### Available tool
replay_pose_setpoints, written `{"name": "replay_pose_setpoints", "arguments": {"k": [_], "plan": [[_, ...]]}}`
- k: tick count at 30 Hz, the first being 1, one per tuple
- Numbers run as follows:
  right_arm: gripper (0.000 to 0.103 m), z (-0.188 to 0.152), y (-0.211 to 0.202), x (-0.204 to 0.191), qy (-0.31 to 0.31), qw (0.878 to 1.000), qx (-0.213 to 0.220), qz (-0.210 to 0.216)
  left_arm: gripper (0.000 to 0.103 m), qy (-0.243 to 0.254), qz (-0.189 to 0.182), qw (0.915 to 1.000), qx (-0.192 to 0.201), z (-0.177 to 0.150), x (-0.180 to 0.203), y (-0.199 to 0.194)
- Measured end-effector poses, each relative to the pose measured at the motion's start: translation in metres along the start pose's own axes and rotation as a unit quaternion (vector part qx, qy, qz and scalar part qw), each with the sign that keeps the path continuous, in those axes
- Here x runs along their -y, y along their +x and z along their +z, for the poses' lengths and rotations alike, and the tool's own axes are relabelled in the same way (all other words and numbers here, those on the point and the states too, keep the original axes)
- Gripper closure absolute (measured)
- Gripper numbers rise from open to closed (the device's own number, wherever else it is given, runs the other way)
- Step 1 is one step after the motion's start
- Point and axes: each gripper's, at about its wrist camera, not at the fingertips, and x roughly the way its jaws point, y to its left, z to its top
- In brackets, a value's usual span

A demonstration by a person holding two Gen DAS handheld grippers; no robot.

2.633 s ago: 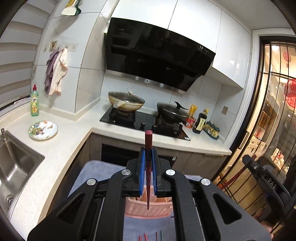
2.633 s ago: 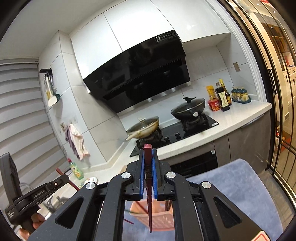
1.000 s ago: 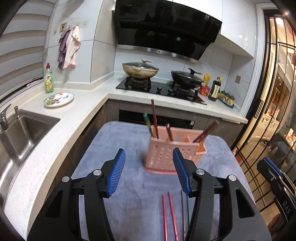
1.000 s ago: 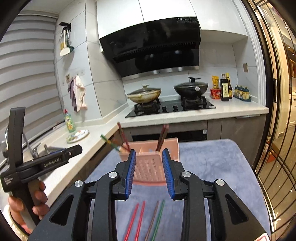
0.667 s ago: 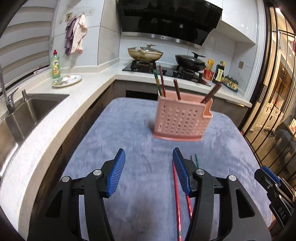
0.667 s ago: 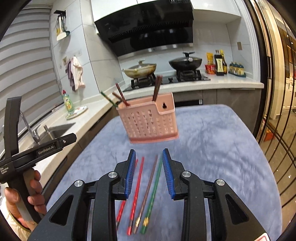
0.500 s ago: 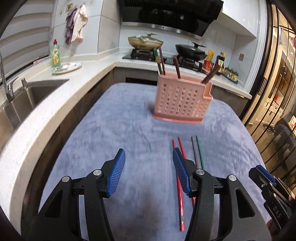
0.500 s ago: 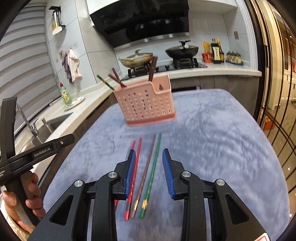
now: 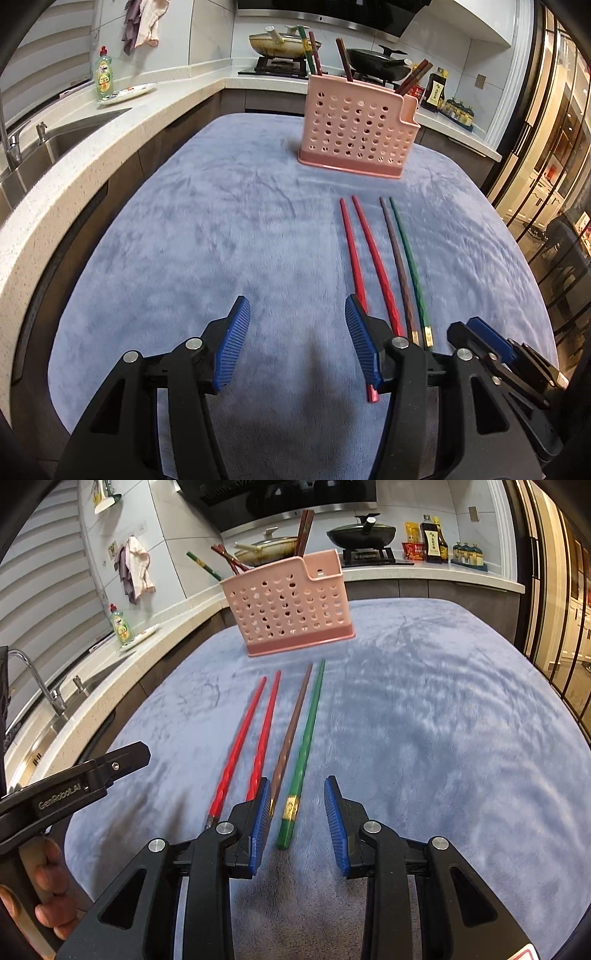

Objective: Organize utensils
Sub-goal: 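Move back to the row and grasp the green chopstick with the right tool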

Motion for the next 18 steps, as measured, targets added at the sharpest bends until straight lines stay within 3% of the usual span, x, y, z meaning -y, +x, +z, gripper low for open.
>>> {"name": "replay_pose_setpoints", "arguments": {"k": [11,18], "plan": [[0.08,-0.011,0.024,-0.003,-0.002,0.999,-0.034,-0.012,0.047,0.004,-0.003,0.9999,-0.014,-0.014,0.003,0.003],[0.083,-0.013,0.026,-0.007,-0.017,0.999,-0.032,-0.029,0.046,0.008,-0.005,0.9997,-0.022,-0.018,0.007,0.008]]}}
